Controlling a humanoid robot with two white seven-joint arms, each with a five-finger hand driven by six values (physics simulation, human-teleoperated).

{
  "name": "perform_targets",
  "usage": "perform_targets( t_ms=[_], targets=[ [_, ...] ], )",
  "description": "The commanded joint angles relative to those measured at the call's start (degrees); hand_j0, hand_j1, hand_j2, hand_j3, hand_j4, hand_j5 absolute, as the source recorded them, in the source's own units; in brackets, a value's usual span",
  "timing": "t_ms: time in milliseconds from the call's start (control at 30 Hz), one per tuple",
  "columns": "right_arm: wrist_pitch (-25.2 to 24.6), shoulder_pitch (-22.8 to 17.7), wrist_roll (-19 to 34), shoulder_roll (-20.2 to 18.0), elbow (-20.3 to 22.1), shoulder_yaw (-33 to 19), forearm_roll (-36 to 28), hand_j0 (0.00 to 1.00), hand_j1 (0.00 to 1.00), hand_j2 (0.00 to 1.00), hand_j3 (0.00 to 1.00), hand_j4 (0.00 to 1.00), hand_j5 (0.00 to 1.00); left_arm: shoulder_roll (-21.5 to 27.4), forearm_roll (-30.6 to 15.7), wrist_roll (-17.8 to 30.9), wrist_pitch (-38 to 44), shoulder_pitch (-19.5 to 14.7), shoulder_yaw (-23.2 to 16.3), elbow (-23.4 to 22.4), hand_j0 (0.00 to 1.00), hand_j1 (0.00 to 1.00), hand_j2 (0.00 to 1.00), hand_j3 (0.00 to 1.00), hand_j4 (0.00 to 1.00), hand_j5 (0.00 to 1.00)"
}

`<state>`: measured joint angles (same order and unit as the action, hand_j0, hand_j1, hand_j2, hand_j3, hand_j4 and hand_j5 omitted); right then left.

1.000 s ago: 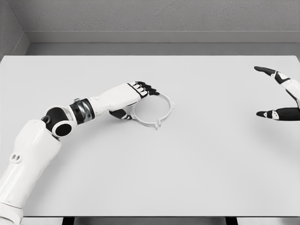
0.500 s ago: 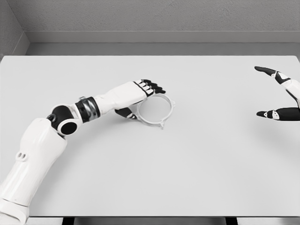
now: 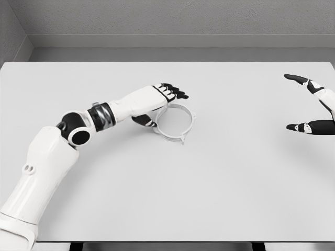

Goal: Assemble PVC drainage pipe clamps

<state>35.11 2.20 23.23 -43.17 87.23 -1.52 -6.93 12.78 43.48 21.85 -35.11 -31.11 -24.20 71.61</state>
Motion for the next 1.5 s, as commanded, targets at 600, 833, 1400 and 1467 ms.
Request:
perform_targets(
  t_ms=[600,833,1400,1467],
  targets=[
    [-0.1,-0.6,-0.1,-0.1,0.3,-0.2,-0.5,1.0,1.0,1.0,1.0,1.0,1.0,0.9,-0.2,-0.1,0.1,-0.7,0.2,-3.6,1.0,1.0,1.0,1.0,1.0,1.0],
    [-0.1,-0.6,-0.1,-0.1,0.1,-0.2,-0.5,1.0,1.0,1.0,1.0,1.0,1.0,0.8,-0.2,-0.1,0.1,-0.3,0.2,-3.7,1.0,1.0,1.0,1.0,1.0,1.0],
    [-0.1,-0.6,-0.1,-0.1,0.1,-0.2,-0.5,1.0,1.0,1.0,1.0,1.0,1.0,-0.8,0.5,0.0,0.1,-0.3,0.1,-3.8,1.0,1.0,1.0,1.0,1.0,1.0],
    [-0.1,-0.6,-0.2,-0.1,0.1,-0.2,-0.5,1.0,1.0,1.0,1.0,1.0,1.0,-0.9,0.5,0.0,0.1,-0.3,0.1,-3.8,1.0,1.0,1.0,1.0,1.0,1.0]
  ],
)
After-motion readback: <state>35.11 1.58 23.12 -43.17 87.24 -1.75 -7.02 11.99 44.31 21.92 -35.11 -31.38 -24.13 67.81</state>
